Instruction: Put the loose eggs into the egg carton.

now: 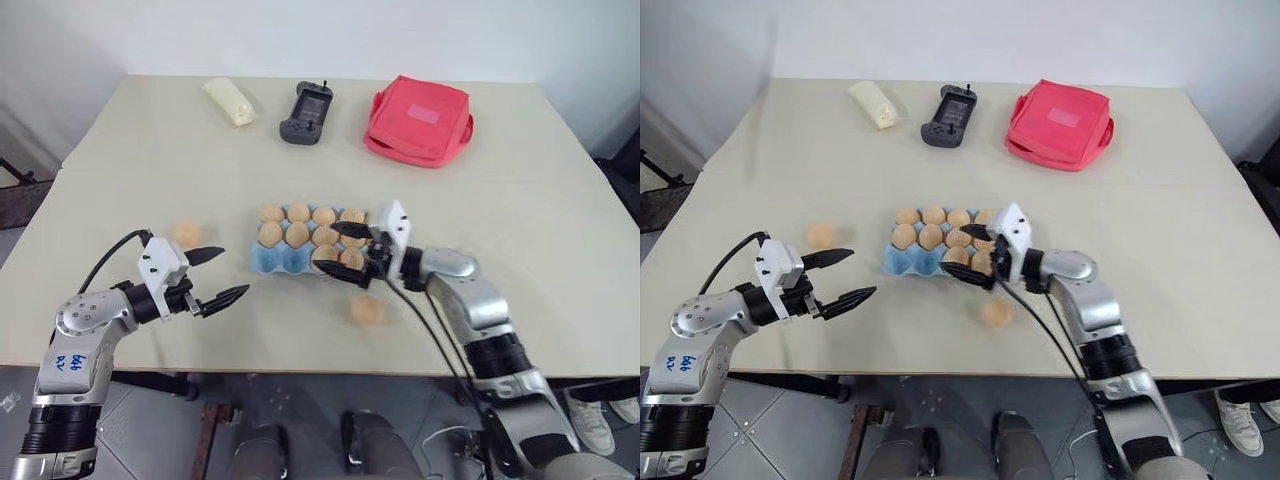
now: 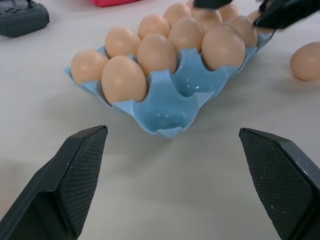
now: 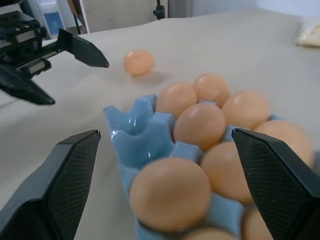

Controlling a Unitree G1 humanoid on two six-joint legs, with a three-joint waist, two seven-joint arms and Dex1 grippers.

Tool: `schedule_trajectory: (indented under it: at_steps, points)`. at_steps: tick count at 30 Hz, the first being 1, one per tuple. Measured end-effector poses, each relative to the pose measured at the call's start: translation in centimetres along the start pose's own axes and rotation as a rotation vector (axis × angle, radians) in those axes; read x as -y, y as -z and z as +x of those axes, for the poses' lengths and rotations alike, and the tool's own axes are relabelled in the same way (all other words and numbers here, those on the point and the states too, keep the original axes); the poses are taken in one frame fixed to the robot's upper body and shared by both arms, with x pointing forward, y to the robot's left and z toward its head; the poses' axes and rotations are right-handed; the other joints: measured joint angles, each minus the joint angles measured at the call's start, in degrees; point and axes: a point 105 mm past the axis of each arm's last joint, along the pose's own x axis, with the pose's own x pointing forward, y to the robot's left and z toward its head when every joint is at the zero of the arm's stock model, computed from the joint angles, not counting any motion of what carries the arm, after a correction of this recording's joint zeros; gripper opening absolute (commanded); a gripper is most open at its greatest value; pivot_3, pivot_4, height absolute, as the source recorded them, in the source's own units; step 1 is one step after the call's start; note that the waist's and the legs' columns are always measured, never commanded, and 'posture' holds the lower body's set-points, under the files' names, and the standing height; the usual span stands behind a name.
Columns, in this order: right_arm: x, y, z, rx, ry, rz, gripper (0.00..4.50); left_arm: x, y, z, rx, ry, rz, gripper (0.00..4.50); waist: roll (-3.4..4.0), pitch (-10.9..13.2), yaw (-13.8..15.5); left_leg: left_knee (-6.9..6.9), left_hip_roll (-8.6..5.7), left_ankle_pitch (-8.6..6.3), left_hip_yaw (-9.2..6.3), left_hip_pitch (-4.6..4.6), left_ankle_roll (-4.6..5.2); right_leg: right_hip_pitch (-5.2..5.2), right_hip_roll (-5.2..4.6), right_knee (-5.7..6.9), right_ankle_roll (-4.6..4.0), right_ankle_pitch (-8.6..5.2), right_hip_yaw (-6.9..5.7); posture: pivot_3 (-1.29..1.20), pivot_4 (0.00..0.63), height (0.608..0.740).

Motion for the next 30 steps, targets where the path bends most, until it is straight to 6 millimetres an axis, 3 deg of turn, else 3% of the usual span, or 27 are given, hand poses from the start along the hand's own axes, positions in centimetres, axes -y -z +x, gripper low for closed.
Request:
schedule_trajectory:
  at_steps: [7, 12, 16, 20, 23, 26, 30]
  points:
    - [1.7, 2.3, -8.2, -0.126, 0.162, -0.014, 4.46, 0.0, -1.1, 1.0, 0.027, 0.047, 0.033, 4.50, 0.00, 0.0, 0.9, -0.01, 0.01, -0.03, 0.10, -0.01, 0.04, 0.04, -0.04, -0.21, 0.00, 0.00, -0.11, 0.00, 0.150, 0.740]
    - [2.2, 3.3, -15.2, -0.171, 0.258, -0.015, 4.46, 0.6, -0.1, 2.0, -0.004, 0.129, 0.011, 4.50, 0.00, 0.0, 1.0, 0.03, 0.00, -0.04, 0.20, 0.13, 0.12, 0.21, -0.03, -0.27, 0.01, 0.01, -0.07, 0.00, 0.150, 0.740]
    - [2.5, 5.9, -18.8, -0.245, 0.318, 0.024, 4.46, 1.4, 0.2, 2.8, -0.006, 0.201, 0.010, 4.50, 0.00, 0.0, 1.0, 0.07, -0.01, -0.01, 0.25, 0.21, 0.16, 0.23, -0.01, -0.13, 0.02, 0.01, 0.00, 0.00, 0.150, 0.740]
    - [2.4, 7.0, -19.9, -0.263, 0.316, 0.051, 4.46, 2.4, 0.0, 3.4, 0.006, 0.284, -0.001, 4.50, 0.00, 0.0, 0.8, 0.11, 0.01, 0.01, 0.33, 0.31, 0.14, 0.22, 0.05, 0.05, 0.02, 0.01, 0.13, 0.00, 0.150, 0.740]
    - [2.4, 6.6, -19.4, -0.248, 0.286, 0.047, 4.46, 2.5, -0.1, 3.4, 0.010, 0.295, 0.005, 4.50, 0.01, 0.0, 0.8, 0.14, 0.02, 0.02, 0.33, 0.33, 0.12, 0.19, 0.07, 0.13, 0.01, 0.02, 0.15, 0.00, 0.150, 0.740]
    - [1.5, 5.3, -17.1, -0.223, 0.174, 0.037, 4.46, 2.4, -0.3, 3.4, 0.021, 0.285, 0.029, 4.50, 0.01, 0.0, 0.8, 0.16, 0.03, 0.02, 0.31, 0.33, 0.12, 0.20, 0.06, 0.15, 0.01, 0.02, 0.15, 0.00, 0.150, 0.740]
    - [-1.3, 4.5, -13.1, -0.237, -0.030, 0.070, 4.46, 2.1, -0.3, 3.0, 0.018, 0.265, 0.039, 4.50, 0.01, 0.0, 1.0, 0.13, 0.04, 0.02, 0.26, 0.27, 0.12, 0.17, 0.03, 0.08, 0.01, 0.02, 0.12, 0.00, 0.150, 0.740]
